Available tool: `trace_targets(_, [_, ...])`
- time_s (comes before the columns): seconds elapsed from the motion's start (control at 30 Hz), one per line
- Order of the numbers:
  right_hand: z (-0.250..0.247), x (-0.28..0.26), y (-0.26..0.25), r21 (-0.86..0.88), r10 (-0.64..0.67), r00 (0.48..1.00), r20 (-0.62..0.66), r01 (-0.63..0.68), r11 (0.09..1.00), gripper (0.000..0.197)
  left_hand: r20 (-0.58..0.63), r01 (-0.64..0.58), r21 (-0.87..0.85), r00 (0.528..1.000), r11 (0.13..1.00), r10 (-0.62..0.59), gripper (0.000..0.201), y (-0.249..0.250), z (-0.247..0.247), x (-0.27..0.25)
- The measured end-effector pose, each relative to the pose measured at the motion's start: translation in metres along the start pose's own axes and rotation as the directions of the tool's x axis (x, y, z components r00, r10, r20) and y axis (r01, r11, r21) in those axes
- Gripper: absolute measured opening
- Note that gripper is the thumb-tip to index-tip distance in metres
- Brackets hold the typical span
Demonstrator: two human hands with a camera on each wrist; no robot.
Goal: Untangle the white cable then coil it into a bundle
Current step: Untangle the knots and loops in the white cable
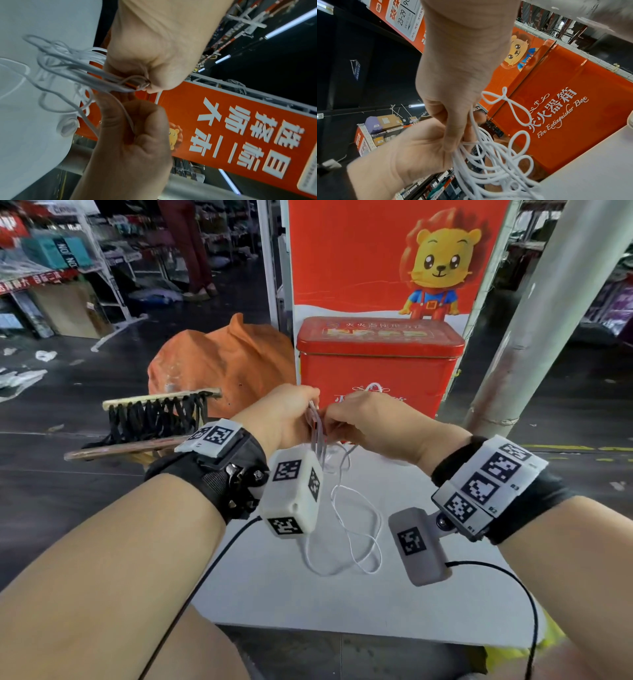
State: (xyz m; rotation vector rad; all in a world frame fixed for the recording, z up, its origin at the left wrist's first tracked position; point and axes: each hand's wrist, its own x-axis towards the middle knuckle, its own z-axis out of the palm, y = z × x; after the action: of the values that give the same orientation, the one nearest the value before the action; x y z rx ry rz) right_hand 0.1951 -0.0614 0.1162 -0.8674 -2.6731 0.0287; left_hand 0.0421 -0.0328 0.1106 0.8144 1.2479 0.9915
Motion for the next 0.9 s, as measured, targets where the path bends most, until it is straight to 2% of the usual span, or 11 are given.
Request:
trace_targets(0.07, [-0.002, -0.001, -0.004, -0.022, 0.076, 0.997, 0.017, -0.076, 0.997, 0.022, 0.022, 0.008, 0.093, 1.000, 0.996, -0.010, 0.024, -0.001, 0.003, -0.004])
trace_targets(0.17, [-0.003, 0.000, -0.006, -0.285, 0.339, 0.941, 0.010, -0.322, 0.903, 0.058, 0.070, -0.028, 0.248, 0.997, 0.968, 0.011, 0.011, -0.001, 0.008, -0.011])
trace_targets(0.23, [-0.001, 0.002, -0.005, -0.330, 0.428, 0.903, -0.025, -0.412, 0.850, 0.076, 0.085, -0.067, 0.376, 0.996, 0.924, 0.038, 0.019, -0.002, 0.010, -0.014])
trace_targets(0.3, [-0.001, 0.003, -0.002, -0.305, 0.477, 0.879, -0.026, -0.461, 0.833, 0.083, 0.109, -0.101, 0.455, 0.992, 0.885, 0.058, 0.026, -0.003, 0.012, -0.016])
trace_targets(0.43, [-0.009, -0.001, 0.006, -0.215, 0.448, 0.891, -0.078, -0.454, 0.865, 0.064, 0.214, -0.147, 0.502, 0.976, 0.852, 0.042, 0.031, -0.008, 0.012, -0.018])
trace_targets(0.5, [-0.013, -0.008, 0.014, -0.068, 0.421, 0.901, -0.104, -0.429, 0.901, 0.045, 0.205, -0.153, 0.501, 0.977, 0.852, 0.055, 0.030, -0.009, 0.008, -0.015])
trace_targets(0.6, [-0.014, -0.017, 0.025, 0.142, 0.430, 0.903, -0.004, -0.425, 0.894, 0.022, 0.174, -0.157, 0.409, 0.980, 0.899, 0.093, 0.029, -0.007, -0.001, -0.008])
trace_targets(0.7, [-0.011, -0.022, 0.030, 0.187, 0.450, 0.890, 0.081, -0.457, 0.870, 0.029, 0.148, -0.178, 0.321, 0.980, 0.930, 0.136, 0.028, -0.008, -0.008, -0.005])
trace_targets(0.77, [-0.007, -0.024, 0.037, 0.063, 0.482, 0.863, 0.152, -0.495, 0.867, 0.029, 0.147, -0.202, 0.256, 0.975, 0.945, 0.168, 0.031, -0.006, -0.012, -0.005])
trace_targets(0.83, [-0.002, -0.028, 0.046, -0.091, 0.572, 0.800, 0.181, -0.565, 0.820, 0.034, 0.154, -0.221, 0.144, 0.968, 0.965, 0.199, 0.033, -0.001, -0.016, -0.005])
trace_targets(0.9, [0.002, -0.034, 0.057, -0.028, 0.652, 0.744, 0.145, -0.656, 0.754, 0.039, 0.147, -0.243, 0.059, 0.962, 0.968, 0.232, 0.034, 0.004, -0.020, -0.004])
